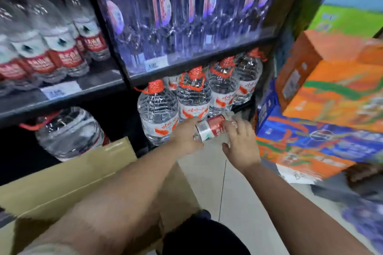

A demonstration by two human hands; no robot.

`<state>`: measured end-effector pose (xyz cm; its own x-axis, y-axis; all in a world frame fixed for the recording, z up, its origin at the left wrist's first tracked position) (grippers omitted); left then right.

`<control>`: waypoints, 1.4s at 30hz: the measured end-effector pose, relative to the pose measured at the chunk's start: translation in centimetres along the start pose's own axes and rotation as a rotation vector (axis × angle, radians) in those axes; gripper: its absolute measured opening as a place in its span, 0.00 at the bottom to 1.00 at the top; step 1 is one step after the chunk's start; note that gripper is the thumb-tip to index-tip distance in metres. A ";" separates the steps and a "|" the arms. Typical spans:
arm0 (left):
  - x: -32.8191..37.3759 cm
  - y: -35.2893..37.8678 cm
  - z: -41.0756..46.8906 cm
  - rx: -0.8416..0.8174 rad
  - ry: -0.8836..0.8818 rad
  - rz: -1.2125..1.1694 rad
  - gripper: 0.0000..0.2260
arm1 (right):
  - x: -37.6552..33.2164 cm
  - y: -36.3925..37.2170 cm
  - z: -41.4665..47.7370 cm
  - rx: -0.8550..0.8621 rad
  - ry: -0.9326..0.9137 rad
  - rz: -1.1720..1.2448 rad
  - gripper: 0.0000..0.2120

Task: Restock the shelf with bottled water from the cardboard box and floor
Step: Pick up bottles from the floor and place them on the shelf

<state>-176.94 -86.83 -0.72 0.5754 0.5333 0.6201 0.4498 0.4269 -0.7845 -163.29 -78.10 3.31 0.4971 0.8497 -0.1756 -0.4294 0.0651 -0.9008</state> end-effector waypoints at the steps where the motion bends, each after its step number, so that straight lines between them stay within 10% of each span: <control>1: 1.6 -1.7 -0.4 0.018 0.055 0.077 0.33 | -0.8 -2.0 0.4 0.015 -0.043 -0.026 0.33; 15: 11.7 -23.8 -10.5 0.161 0.469 0.476 0.32 | -14.5 -17.2 2.2 -0.092 -0.213 -0.020 0.32; 20: 11.4 -30.9 -14.8 0.484 0.481 0.545 0.38 | -17.6 -19.7 2.4 -0.052 -0.098 0.245 0.27; 25: 3.7 -34.1 -19.2 0.899 0.198 -0.178 0.38 | -20.6 -18.3 1.2 -0.131 0.159 0.785 0.23; 31: -2.2 -28.0 -17.5 0.608 -0.126 -0.850 0.16 | -24.9 -12.9 0.6 -0.252 0.269 1.063 0.19; 42: -8.2 -33.0 -7.8 0.691 -0.236 -0.827 0.19 | -31.6 -5.2 9.8 -0.332 0.211 1.179 0.20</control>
<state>-191.15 -110.94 20.03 0.0946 -0.0110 0.9955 0.1149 0.9934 0.0000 -184.19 -100.17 17.46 0.0632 0.1972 -0.9783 -0.5000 -0.8421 -0.2020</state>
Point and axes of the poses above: each hand's wrist, its own z-axis towards the middle knuckle, its own y-axis out of the palm, x = y × z, the point moved 10 cm from there along z, towards the middle knuckle, and after that the axes turned 9 degrees about x, right-handed, at the moved point
